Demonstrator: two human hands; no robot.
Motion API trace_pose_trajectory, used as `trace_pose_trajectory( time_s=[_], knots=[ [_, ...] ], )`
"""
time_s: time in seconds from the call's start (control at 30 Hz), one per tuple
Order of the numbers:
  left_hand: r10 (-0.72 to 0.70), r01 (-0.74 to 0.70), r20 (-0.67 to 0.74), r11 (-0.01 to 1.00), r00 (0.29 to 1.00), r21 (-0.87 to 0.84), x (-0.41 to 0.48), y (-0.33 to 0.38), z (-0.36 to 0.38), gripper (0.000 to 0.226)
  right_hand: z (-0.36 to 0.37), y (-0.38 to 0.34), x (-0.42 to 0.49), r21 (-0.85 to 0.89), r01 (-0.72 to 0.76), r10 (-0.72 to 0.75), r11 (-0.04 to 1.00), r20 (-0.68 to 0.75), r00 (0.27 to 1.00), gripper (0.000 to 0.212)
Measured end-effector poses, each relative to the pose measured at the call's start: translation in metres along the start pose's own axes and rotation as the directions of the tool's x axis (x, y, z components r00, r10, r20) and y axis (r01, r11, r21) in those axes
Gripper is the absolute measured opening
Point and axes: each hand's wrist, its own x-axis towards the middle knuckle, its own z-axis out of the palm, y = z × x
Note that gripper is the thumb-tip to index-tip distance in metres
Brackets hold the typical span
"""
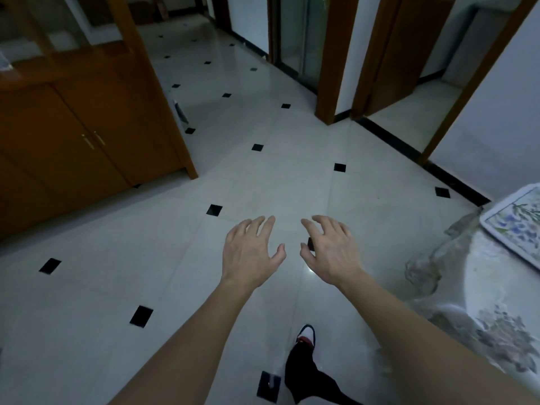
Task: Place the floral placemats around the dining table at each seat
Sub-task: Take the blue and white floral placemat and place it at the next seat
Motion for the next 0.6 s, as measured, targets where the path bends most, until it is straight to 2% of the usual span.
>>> trace_pose_trajectory(
  time_s=[0.3,0.6],
  knots=[
    [0.147,-0.147,0.015,0.989,0.989,0.012,0.192,0.058,0.021,0.065,-0.006,0.119,0.132,-0.011,-0.139,0.138,0.99,-0.044,0.989,0.053],
    [0.323,-0.324,0.057,0.946,0.945,0.01,0.316,0.112,0.041,0.066,-0.012,0.205,0.207,-0.06,-0.285,0.279,0.957,-0.09,0.956,0.05]
  ],
)
